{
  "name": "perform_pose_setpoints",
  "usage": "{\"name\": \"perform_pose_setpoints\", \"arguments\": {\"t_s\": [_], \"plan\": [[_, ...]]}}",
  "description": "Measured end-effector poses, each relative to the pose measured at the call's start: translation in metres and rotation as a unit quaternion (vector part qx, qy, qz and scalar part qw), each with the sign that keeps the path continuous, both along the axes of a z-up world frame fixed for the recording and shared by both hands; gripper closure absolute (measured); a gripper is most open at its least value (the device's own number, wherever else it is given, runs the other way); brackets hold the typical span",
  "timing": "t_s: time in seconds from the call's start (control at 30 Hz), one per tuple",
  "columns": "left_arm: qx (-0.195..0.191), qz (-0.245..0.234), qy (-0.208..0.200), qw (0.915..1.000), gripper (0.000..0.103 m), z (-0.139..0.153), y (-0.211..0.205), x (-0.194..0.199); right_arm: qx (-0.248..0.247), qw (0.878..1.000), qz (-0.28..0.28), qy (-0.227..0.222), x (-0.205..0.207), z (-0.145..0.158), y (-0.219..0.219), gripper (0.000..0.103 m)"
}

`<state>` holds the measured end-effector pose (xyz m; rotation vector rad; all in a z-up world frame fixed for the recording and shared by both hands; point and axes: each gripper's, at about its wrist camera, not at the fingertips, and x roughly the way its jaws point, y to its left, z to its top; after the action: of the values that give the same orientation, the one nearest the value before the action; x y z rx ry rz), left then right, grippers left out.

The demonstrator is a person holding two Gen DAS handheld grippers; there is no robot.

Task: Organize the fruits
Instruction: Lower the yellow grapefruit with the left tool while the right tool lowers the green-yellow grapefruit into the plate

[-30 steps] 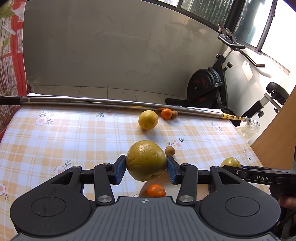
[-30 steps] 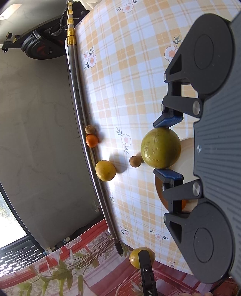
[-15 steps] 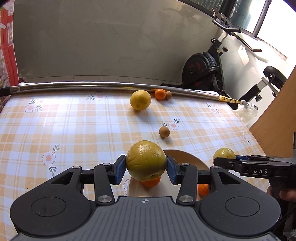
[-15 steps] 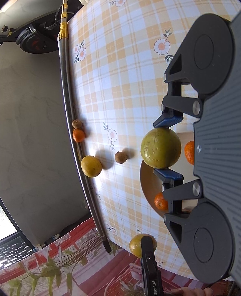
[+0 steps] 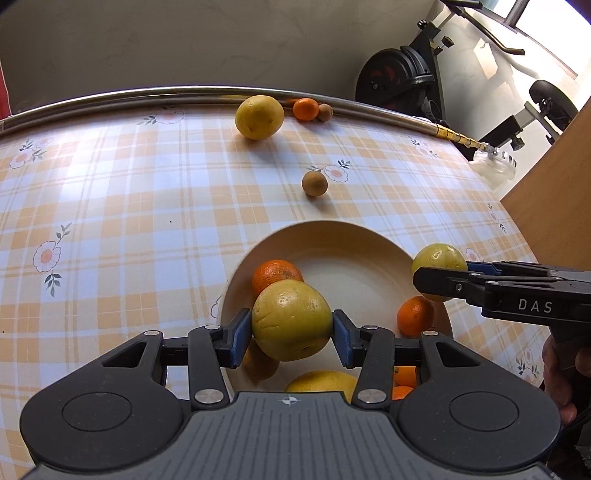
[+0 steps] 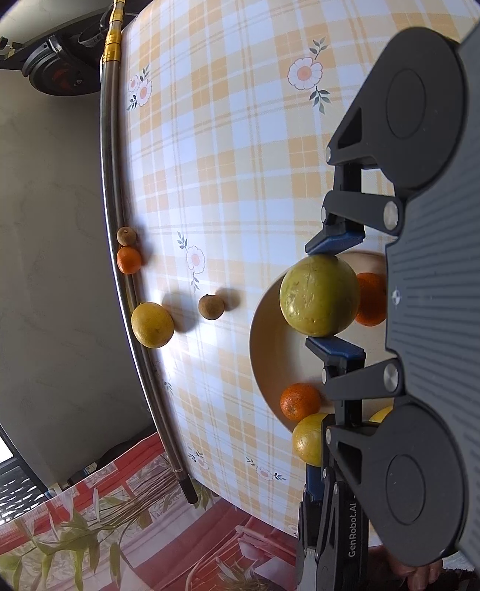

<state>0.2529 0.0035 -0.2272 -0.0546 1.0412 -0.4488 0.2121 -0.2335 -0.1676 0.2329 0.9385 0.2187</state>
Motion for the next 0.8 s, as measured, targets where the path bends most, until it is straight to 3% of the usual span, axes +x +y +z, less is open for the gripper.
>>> {"name": "perform_pose_setpoints", "arguments": {"t_s": [0.8], "plan": [[0.035,0.002,-0.014,0.9993,0.054,-0.012,-0.013,0.017,-0.023,0.999,0.023,-0.007,0.014,-0.005,0.013,0.053]]}}
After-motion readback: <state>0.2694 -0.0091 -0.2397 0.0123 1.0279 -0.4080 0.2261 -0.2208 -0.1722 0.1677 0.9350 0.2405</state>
